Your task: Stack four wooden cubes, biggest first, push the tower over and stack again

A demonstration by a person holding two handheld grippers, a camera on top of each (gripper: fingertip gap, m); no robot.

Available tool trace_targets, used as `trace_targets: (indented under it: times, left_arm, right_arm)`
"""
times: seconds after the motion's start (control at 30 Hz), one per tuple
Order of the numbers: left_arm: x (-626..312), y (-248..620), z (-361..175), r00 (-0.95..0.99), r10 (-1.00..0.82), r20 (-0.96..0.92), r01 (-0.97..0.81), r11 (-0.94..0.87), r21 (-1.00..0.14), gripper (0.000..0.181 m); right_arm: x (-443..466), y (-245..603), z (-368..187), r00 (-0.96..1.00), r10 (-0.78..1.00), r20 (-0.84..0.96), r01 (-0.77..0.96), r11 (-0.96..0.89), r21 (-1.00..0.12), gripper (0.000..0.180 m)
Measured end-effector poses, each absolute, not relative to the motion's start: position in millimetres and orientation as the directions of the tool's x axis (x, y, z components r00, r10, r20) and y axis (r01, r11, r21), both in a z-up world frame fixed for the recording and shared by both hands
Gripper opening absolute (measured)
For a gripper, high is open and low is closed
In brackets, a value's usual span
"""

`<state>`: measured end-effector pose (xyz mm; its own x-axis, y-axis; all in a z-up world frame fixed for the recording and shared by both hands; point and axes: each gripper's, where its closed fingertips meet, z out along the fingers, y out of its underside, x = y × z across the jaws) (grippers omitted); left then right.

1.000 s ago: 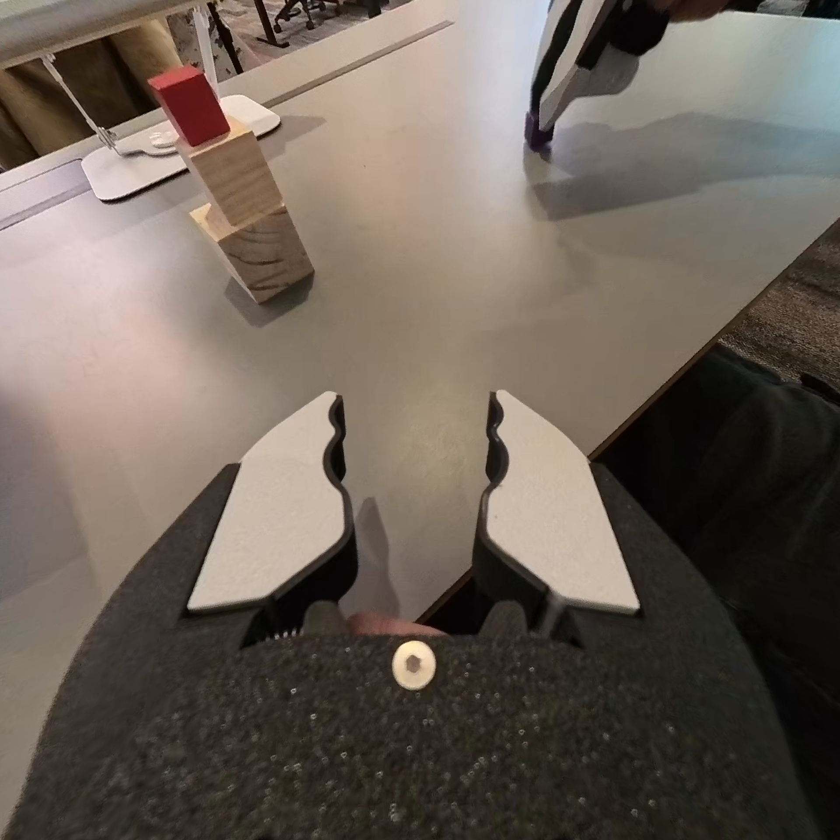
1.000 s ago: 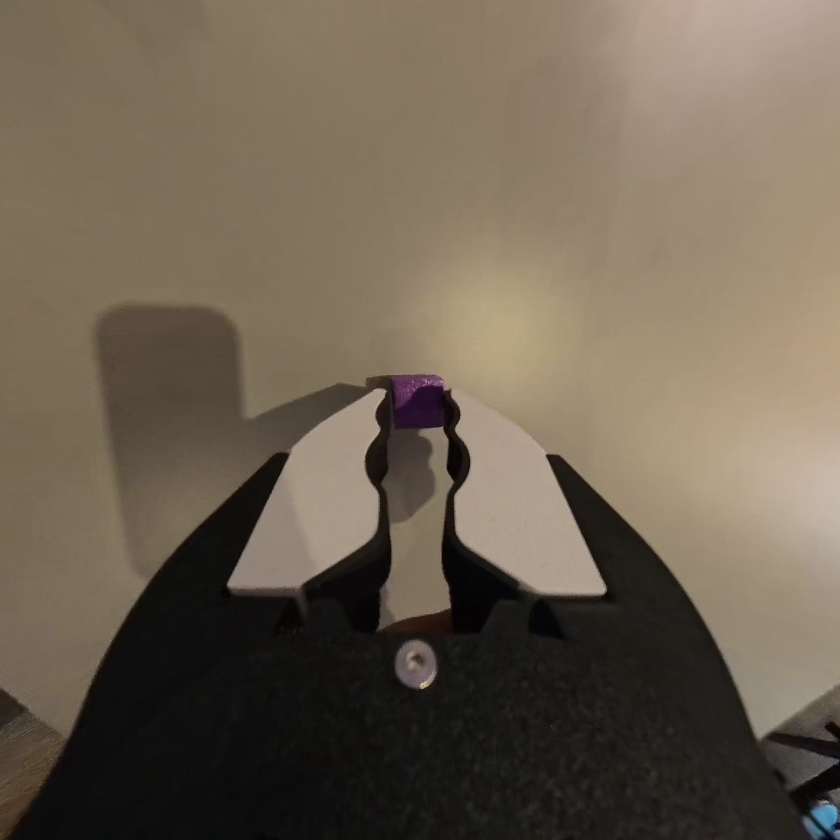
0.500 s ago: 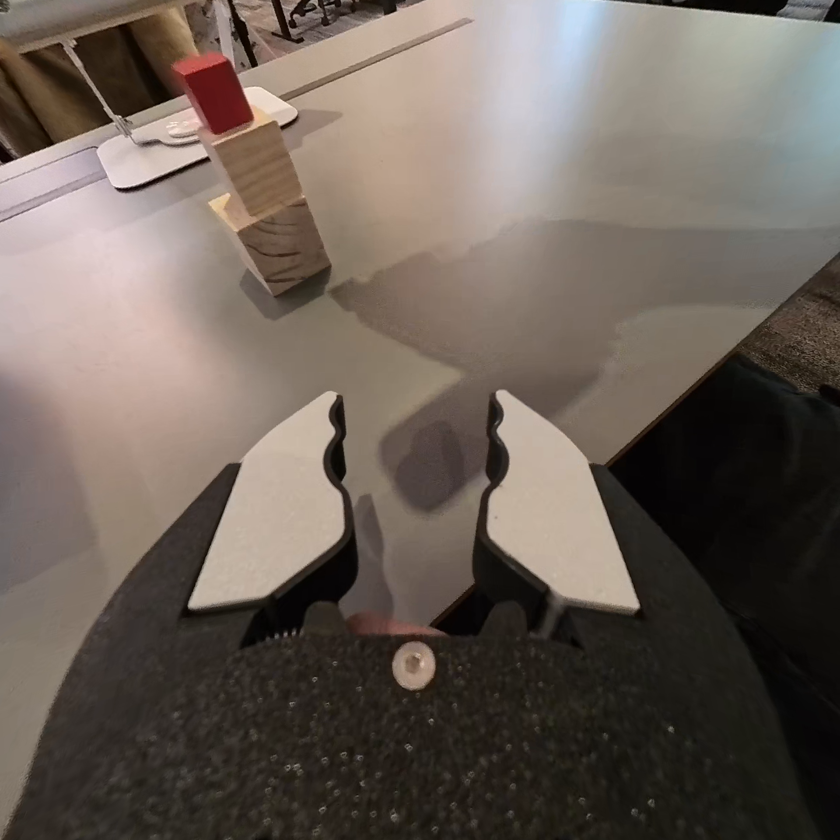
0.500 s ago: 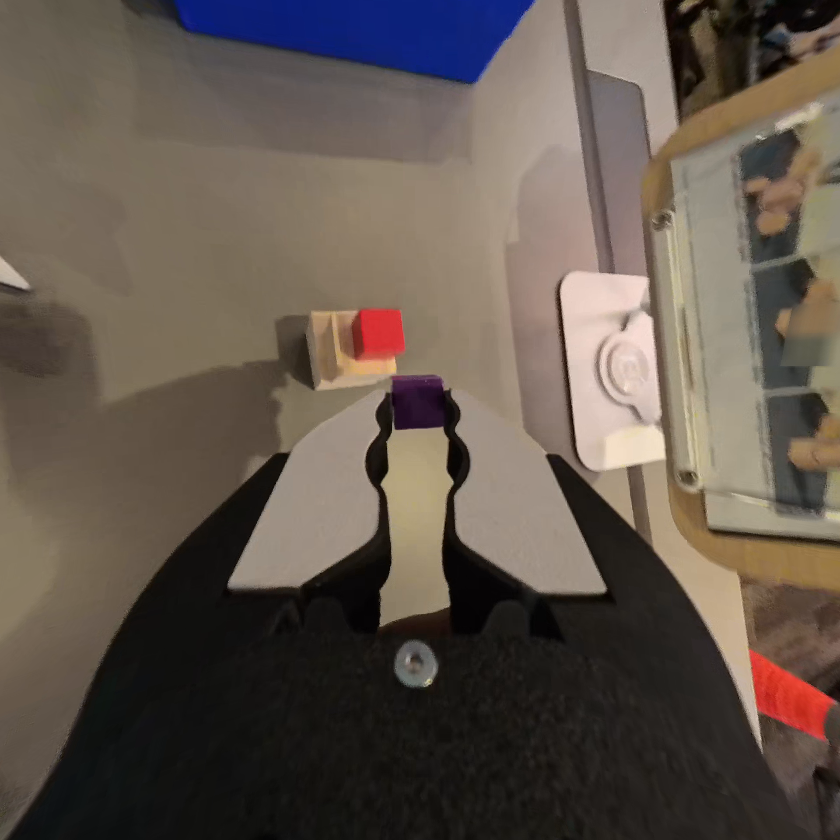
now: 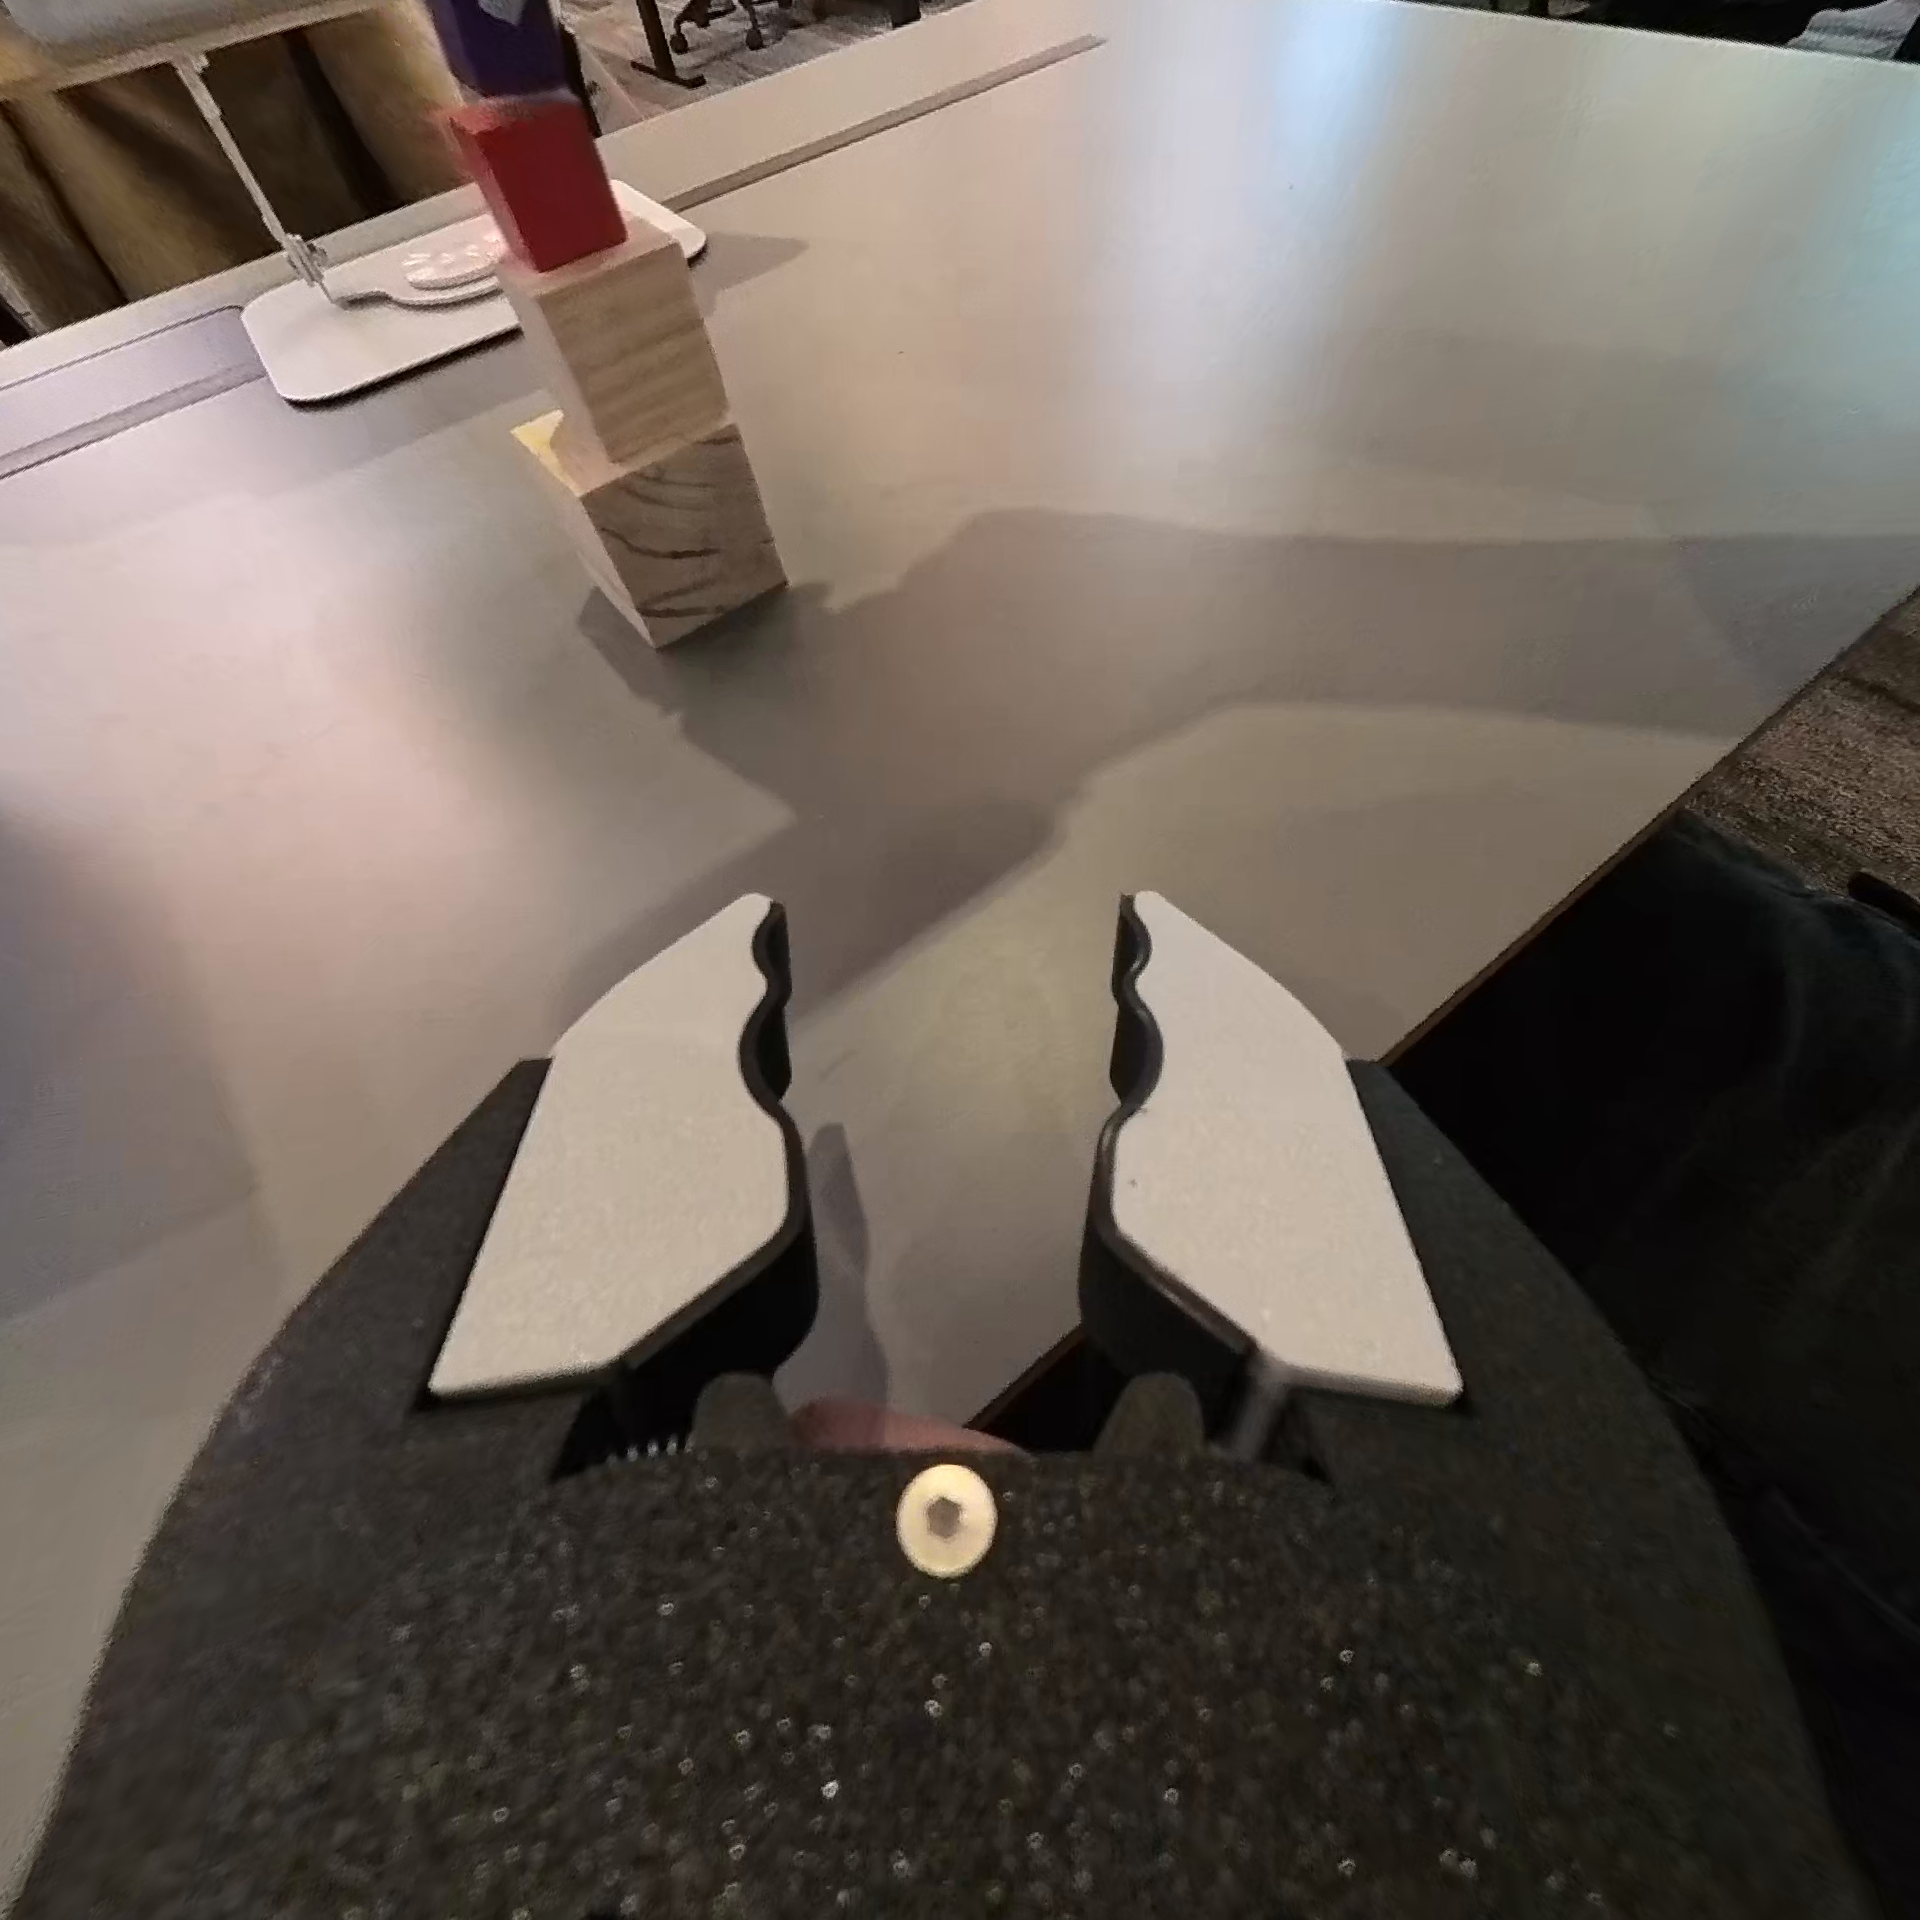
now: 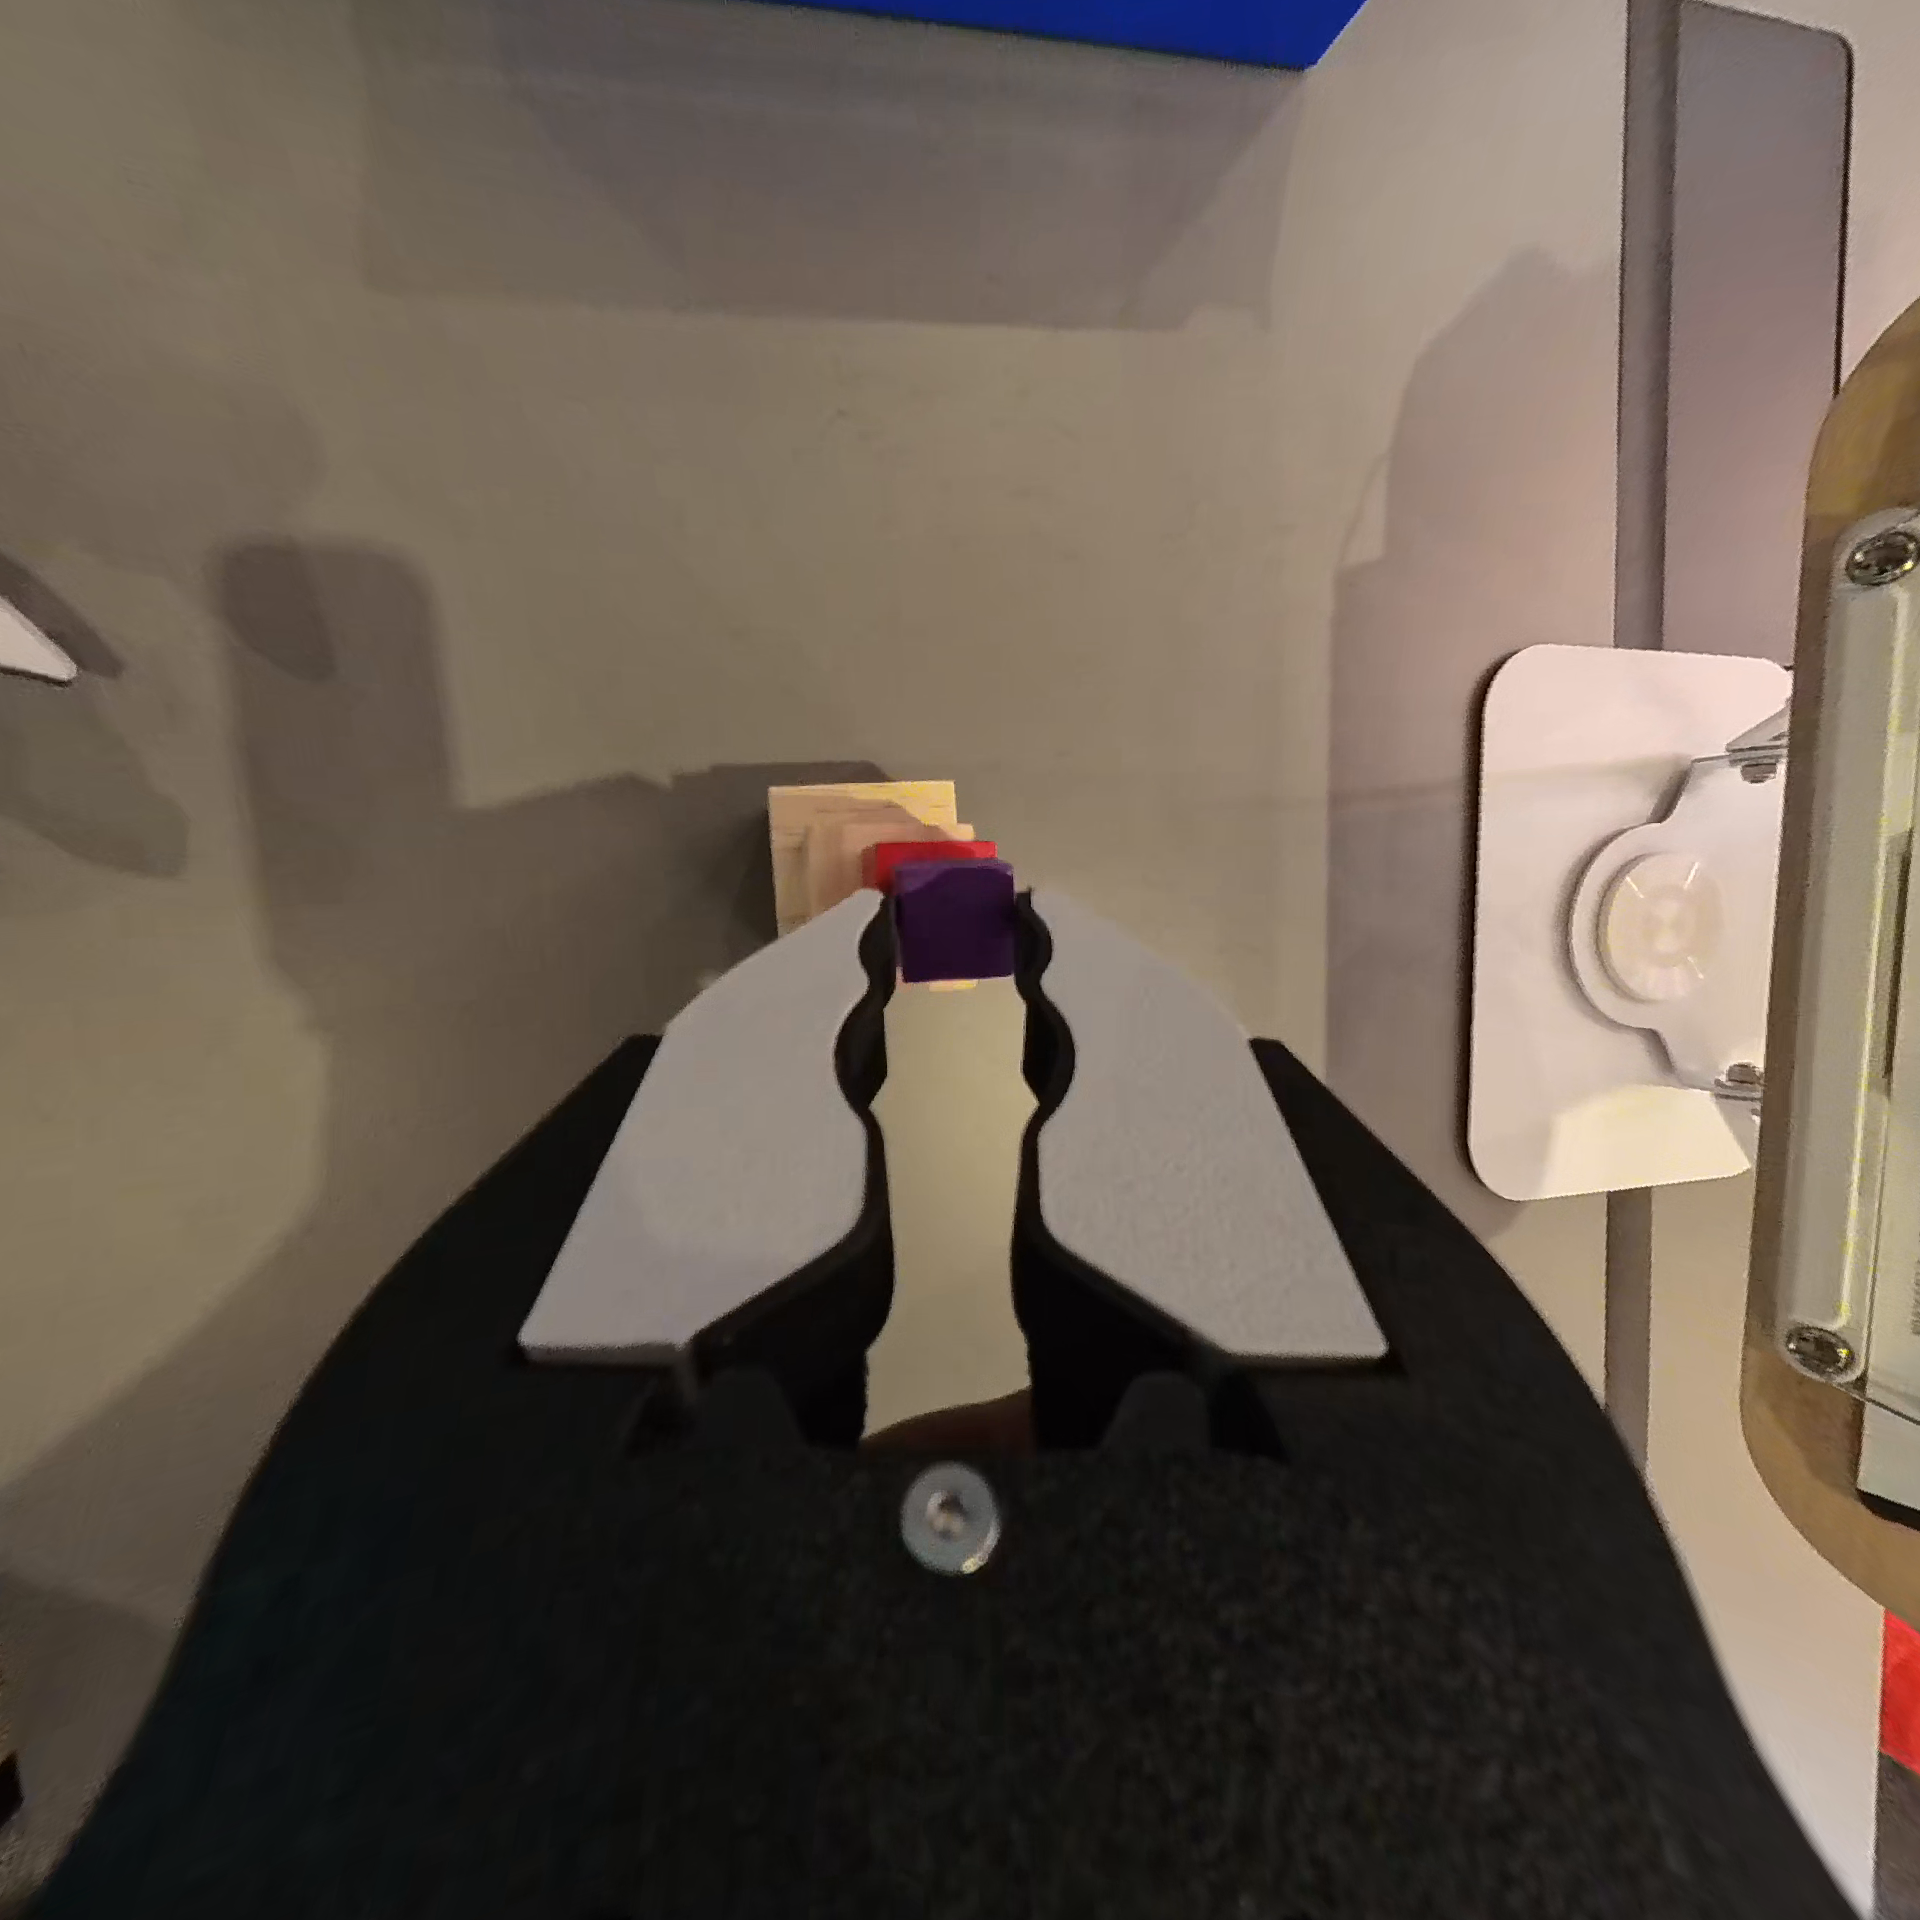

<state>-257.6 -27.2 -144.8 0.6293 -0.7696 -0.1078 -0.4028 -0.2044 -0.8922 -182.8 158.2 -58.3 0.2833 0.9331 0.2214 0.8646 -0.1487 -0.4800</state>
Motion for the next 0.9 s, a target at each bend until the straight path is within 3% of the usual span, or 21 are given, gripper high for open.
trace_targets:
  times: [0.03, 0.37, 0.5, 0.57, 0.9]
  left_arm:
    - [-258, -27, -145, 0.631, -0.769, -0.105, -0.401, -0.208, -0.892, 0.059]
    - [-259, -26, -146, 0.634, -0.767, -0.102, -0.402, -0.214, -0.890, 0.059]
    - [-258, -28, -147, 0.627, -0.772, -0.106, -0.409, -0.210, -0.888, 0.060]
    - [-257, -28, -147, 0.624, -0.774, -0.107, -0.410, -0.208, -0.888, 0.060]
    - [-251, -29, -143, 0.622, -0.778, -0.090, -0.397, -0.214, -0.893, 0.059]
  right_arm:
    - [-183, 159, -59, 0.288, 0.933, 0.216, 0.865, -0.156, -0.478, 0.021]
    - [-178, 130, -11, 0.311, 0.896, 0.318, 0.792, -0.060, -0.608, 0.030]
    - [-150, 100, -28, 0.235, 0.868, 0.438, 0.876, 0.007, -0.483, 0.027]
    - [-133, 86, -47, 0.221, 0.884, 0.411, 0.901, -0.023, -0.434, 0.026]
    - [-87, 48, -117, 0.253, 0.913, 0.321, 0.911, -0.113, -0.397, 0.022]
